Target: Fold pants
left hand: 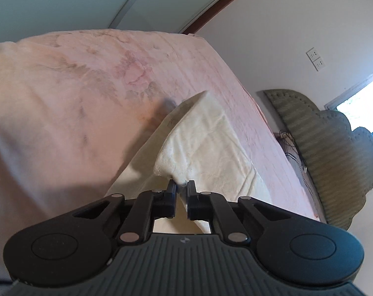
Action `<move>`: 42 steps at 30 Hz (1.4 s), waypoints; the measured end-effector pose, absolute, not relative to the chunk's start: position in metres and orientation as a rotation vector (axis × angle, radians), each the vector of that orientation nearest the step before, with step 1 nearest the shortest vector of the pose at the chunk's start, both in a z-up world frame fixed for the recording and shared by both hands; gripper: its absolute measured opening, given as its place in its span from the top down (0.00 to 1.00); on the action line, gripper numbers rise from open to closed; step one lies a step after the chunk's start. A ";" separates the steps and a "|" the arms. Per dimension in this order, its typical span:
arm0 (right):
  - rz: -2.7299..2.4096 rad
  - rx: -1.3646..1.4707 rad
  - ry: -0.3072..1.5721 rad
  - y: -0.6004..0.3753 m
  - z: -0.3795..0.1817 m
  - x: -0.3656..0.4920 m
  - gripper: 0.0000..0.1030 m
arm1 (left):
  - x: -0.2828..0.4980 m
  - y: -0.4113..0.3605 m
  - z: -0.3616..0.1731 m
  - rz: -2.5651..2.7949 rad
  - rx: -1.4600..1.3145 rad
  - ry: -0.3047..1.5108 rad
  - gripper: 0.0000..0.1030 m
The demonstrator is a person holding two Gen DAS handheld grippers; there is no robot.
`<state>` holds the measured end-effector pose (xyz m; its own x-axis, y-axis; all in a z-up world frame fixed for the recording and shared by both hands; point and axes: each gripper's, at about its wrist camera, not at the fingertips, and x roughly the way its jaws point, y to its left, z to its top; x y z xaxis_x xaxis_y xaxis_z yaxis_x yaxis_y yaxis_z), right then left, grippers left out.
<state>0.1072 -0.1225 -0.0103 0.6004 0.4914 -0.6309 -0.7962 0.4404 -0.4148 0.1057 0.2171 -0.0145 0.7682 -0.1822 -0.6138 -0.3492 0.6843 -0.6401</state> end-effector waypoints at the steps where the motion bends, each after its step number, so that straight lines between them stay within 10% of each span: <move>1: 0.840 -0.748 0.457 -0.121 -0.011 0.099 0.87 | 0.096 0.217 -0.014 0.109 -0.824 0.711 0.94; 22: 0.848 -0.408 0.639 -0.130 -0.027 0.086 0.86 | 0.057 0.192 -0.002 0.225 -0.567 0.787 0.92; 36: 0.476 -0.031 0.829 -0.282 -0.025 0.072 0.83 | 0.066 0.134 0.046 0.069 -0.301 0.714 0.64; 42: 0.303 0.428 0.621 -0.357 0.000 0.093 0.80 | 0.077 0.023 0.042 -0.325 0.087 0.664 0.43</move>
